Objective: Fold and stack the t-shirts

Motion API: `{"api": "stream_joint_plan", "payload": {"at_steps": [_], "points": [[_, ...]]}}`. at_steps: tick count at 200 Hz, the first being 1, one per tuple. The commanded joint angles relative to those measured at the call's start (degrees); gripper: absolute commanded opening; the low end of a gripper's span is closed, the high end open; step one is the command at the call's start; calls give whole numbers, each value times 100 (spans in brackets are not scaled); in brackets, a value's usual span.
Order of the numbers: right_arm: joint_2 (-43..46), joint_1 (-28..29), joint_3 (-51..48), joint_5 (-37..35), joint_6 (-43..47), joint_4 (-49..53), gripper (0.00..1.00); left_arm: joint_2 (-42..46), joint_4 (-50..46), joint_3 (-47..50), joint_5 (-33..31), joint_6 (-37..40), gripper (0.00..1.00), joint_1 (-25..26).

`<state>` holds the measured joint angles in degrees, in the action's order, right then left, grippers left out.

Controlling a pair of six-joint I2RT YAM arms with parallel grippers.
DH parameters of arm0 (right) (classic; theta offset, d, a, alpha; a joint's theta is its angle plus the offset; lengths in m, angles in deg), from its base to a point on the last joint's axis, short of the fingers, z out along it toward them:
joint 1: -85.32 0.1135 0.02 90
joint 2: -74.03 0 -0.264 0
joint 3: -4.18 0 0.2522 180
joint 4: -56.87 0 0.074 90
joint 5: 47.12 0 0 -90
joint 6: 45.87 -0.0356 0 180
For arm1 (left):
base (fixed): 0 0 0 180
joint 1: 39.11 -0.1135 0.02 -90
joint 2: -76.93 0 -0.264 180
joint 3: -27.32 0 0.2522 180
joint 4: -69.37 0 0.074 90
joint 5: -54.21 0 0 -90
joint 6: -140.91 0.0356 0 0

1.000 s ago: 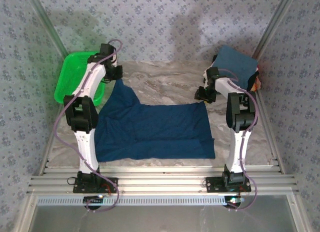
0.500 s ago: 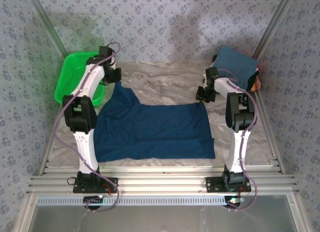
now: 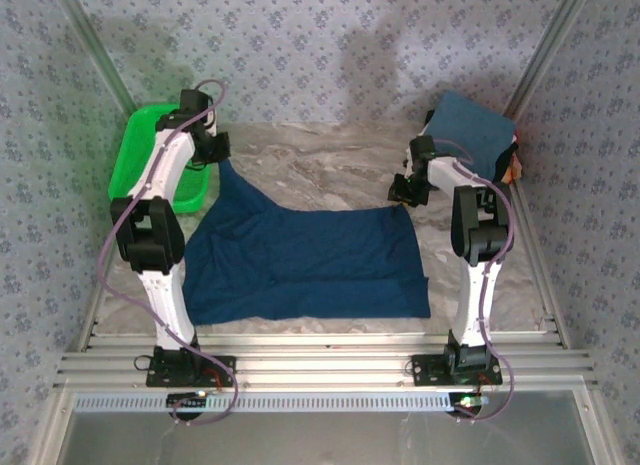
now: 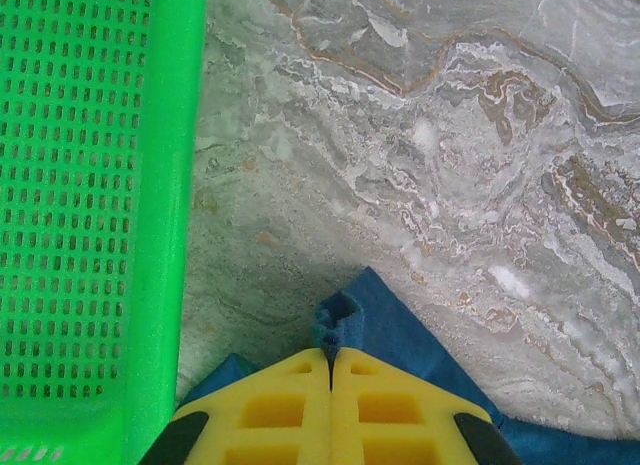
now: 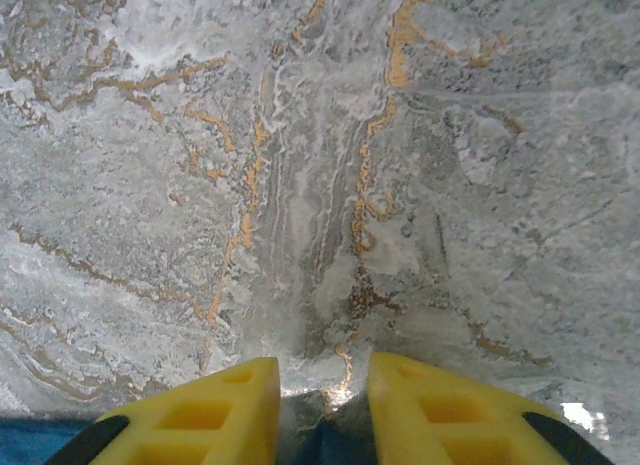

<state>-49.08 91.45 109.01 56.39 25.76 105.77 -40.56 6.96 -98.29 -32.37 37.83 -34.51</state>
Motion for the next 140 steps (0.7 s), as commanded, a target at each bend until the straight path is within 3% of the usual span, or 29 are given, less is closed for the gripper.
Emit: {"api": "stream_joint_plan", "payload": {"at_steps": [1, 109, 140], "points": [[197, -138, -165, 54, 78, 206, 33, 277, 72, 196, 88, -3, 0, -8], [312, -223, -387, 141, 569, 380, 26, 341, 94, 356, 36, -20, 0, -11], [348, -273, -485, 245, 582, 321, 18, 352, 105, 384, 10, -3, 0, -4]]}}
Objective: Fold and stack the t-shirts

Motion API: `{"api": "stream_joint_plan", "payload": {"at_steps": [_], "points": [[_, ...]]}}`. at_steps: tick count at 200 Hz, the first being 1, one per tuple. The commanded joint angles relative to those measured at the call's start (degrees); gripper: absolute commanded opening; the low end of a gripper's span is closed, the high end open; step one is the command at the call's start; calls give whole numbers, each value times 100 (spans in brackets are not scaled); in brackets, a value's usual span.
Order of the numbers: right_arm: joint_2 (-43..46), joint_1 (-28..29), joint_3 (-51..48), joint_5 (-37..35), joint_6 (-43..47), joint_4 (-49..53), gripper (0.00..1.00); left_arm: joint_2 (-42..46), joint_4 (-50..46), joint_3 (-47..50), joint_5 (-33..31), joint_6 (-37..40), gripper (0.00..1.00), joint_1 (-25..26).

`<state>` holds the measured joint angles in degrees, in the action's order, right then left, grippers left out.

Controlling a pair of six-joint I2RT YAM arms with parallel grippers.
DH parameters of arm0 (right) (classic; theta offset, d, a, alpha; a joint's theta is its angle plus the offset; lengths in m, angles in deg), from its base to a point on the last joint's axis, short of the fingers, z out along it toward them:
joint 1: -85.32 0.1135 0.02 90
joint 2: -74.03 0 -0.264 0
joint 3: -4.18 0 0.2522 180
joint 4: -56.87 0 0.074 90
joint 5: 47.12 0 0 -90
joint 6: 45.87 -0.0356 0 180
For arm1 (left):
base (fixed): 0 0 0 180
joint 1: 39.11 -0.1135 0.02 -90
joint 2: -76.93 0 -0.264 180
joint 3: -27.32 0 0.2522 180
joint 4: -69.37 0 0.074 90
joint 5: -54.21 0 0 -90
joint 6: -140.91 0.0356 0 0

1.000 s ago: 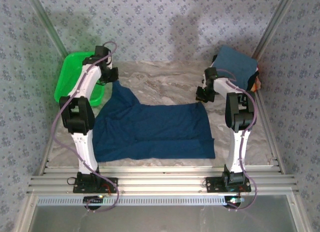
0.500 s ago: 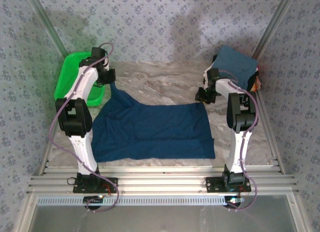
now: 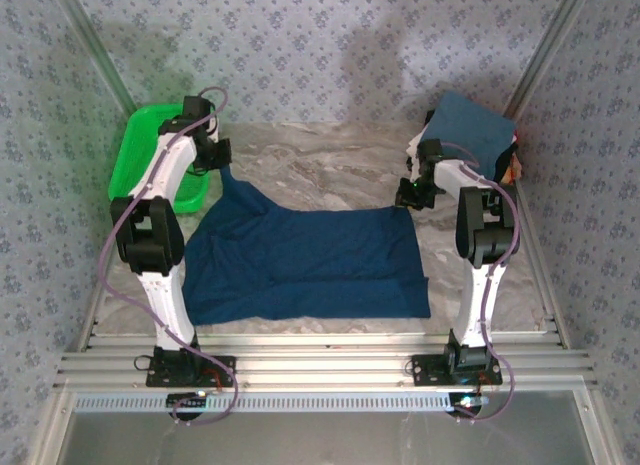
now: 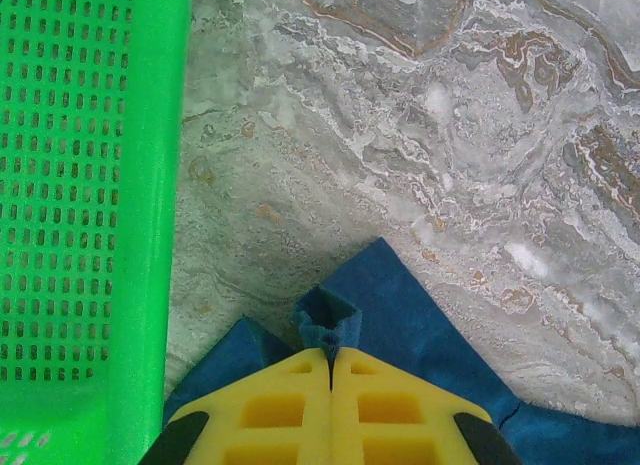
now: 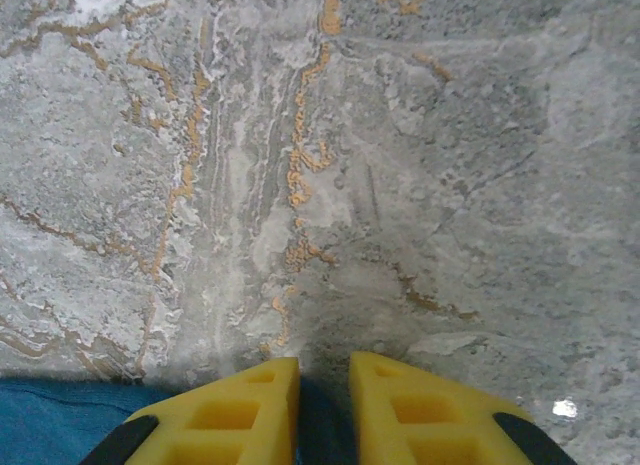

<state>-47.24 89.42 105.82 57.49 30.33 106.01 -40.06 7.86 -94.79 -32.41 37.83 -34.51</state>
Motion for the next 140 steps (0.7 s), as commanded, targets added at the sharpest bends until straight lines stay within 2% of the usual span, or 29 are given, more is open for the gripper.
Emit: {"api": "stream_joint_plan", "payload": {"at_steps": [1, 27, 49, 140], "points": [[160, -73, -166, 137, 124, 296, 18, 301, 17, 39, 14, -6, 0, -8], [215, -72, -174, 202, 115, 277, 11, 291, 20, 58, -2, 16, 0, -19], [303, -84, -174, 256, 99, 287, 0, 308, 19, 65, 5, 16, 0, -64], [787, -110, -245, 154, -189, -55, 0, 464, -39, -169, 249, -1, 0, -369]]}}
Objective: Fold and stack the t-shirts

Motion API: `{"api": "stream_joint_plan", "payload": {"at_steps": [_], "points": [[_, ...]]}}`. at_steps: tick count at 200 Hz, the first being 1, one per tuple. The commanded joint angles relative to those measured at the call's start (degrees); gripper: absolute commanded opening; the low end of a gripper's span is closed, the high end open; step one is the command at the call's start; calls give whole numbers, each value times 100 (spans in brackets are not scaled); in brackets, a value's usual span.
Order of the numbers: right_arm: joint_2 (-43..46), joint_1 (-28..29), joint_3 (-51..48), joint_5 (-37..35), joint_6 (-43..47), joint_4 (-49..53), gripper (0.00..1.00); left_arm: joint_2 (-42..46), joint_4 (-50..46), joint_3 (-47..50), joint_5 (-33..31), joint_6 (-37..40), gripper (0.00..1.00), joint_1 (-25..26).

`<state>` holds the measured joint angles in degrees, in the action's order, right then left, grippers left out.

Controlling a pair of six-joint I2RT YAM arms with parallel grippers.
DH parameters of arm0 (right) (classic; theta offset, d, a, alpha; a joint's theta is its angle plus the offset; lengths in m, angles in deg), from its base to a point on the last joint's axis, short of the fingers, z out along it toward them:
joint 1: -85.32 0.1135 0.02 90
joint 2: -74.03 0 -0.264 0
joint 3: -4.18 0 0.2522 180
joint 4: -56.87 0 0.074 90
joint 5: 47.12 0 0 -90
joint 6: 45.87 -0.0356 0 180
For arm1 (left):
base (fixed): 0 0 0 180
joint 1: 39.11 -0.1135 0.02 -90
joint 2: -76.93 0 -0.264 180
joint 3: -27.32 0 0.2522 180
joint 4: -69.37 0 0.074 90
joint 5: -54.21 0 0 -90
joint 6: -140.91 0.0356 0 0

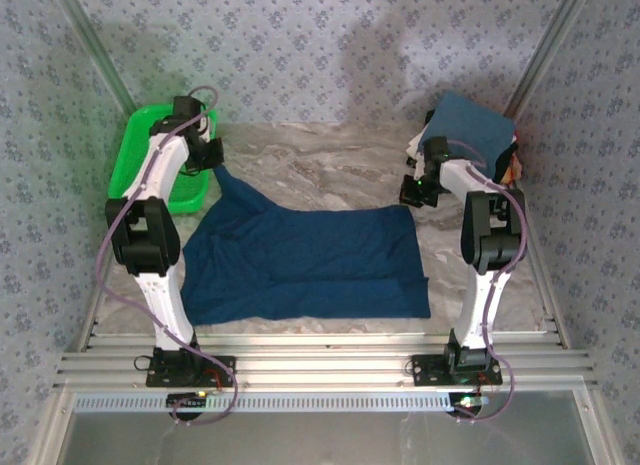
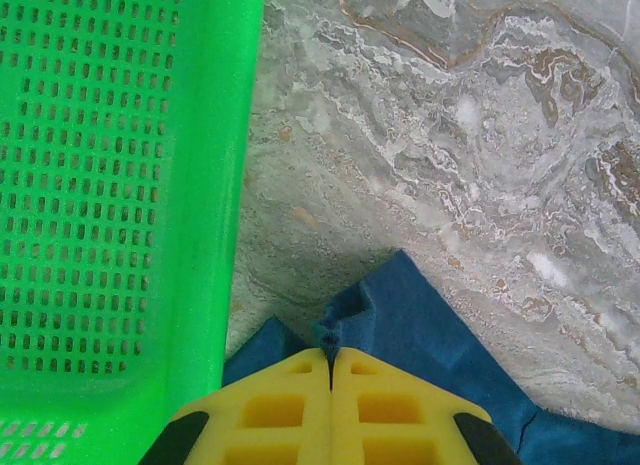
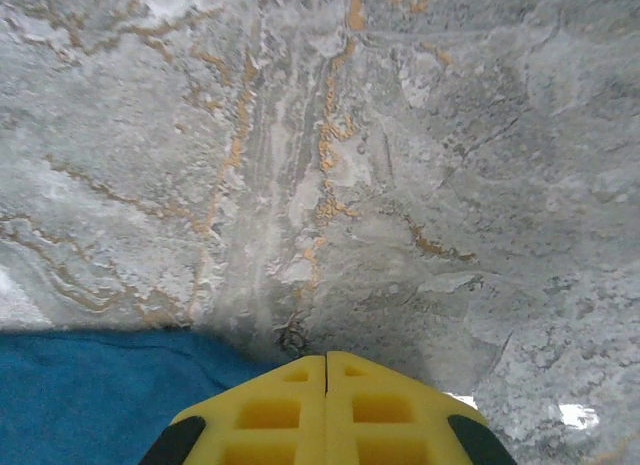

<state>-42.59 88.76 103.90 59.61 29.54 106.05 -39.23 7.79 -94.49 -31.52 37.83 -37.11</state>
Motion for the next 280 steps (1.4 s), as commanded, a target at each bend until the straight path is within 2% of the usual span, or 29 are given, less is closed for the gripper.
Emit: {"api": "stream_joint_plan", "payload": {"at_steps": [1, 110, 137, 191, 280], "points": [[327, -45, -52, -57, -108, -60, 0, 382, -34, -199, 156, 3, 0, -115], [626, -160, -409, -291, -119, -70, 0, 581, -219, -340, 334, 380, 0, -338], [769, -160, -547, -311, -158, -411, 0, 611, -322, -533, 470, 408, 0, -332], [1296, -125, -906, -302, -159, -645, 0, 1125, -547, -401, 616, 455, 0, -323], [2238, 31, -2092, -428, -303, -764, 0, 2603, -394, 1624, 680, 262, 0, -327]]}}
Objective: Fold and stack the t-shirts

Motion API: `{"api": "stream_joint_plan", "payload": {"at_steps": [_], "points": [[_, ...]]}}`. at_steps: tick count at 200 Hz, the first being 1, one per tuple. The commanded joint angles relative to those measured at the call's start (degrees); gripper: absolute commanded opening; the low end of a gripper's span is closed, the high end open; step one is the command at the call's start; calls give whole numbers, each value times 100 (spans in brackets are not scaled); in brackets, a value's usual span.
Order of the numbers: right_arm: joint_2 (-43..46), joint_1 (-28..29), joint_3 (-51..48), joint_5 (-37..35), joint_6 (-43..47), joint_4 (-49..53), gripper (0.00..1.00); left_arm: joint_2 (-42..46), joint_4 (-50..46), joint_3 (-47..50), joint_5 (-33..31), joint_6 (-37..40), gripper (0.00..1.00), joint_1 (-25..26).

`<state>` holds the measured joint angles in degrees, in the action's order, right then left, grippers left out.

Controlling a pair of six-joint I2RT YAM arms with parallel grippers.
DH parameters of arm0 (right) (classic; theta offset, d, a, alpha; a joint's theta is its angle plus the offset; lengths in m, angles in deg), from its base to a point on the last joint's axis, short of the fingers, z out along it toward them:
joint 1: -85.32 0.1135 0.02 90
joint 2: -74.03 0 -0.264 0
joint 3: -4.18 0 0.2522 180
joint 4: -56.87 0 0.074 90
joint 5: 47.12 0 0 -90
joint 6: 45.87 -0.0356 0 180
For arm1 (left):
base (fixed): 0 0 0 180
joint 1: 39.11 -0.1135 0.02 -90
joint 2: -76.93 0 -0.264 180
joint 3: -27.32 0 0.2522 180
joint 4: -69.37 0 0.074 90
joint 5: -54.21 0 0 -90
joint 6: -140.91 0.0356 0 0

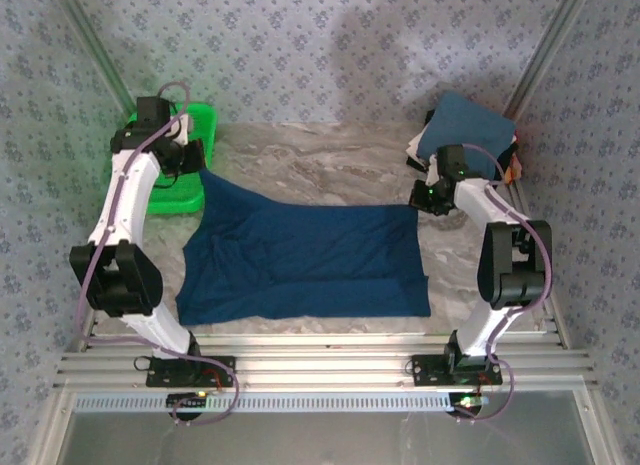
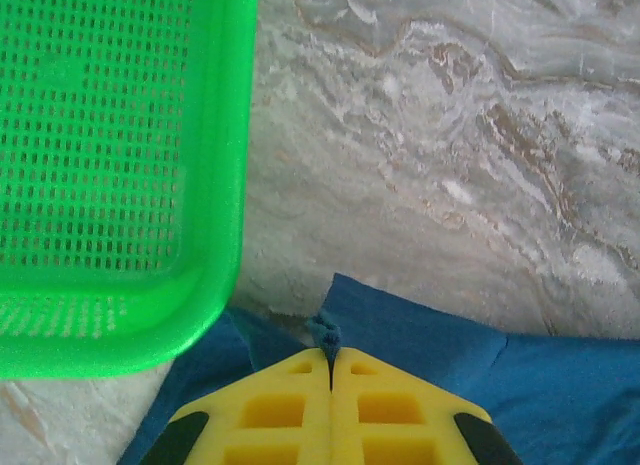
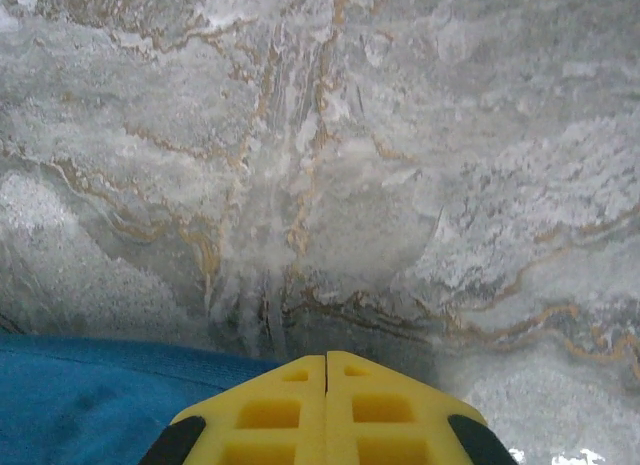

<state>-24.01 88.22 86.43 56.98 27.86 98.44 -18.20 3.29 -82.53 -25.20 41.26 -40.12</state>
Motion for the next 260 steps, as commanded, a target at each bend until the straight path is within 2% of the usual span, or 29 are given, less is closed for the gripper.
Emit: {"api": "stream_joint_plan", "payload": {"at_steps": [1, 37, 112, 200, 216, 240, 260], "points": [[390, 83, -367, -164, -137, -8, 0, 520, 65, 462, 48, -90, 0, -28], [955, 138, -977, -236, -292, -4, 0, 1225, 73, 1404, 71, -270, 0, -29], [1990, 172, -2133, -332, -622, 100, 0, 2515, -539, 3158, -585, -886, 0, -39], [2566, 197, -2844, -444, -775, 279, 0, 2753, -767, 3794, -1195, -1544, 0, -166], [2621, 205, -2917, -461, -779, 285, 0, 2772, -739, 3922, -1050, -1670, 0, -249], [2642, 205, -2955, -464, -772, 306, 0, 2847, -642, 4173, -477, -2043, 0, -354], [2659, 214, -2989, -470, -768, 335, 0, 2938, -631, 4356, -319, -2238, 0, -423]]}}
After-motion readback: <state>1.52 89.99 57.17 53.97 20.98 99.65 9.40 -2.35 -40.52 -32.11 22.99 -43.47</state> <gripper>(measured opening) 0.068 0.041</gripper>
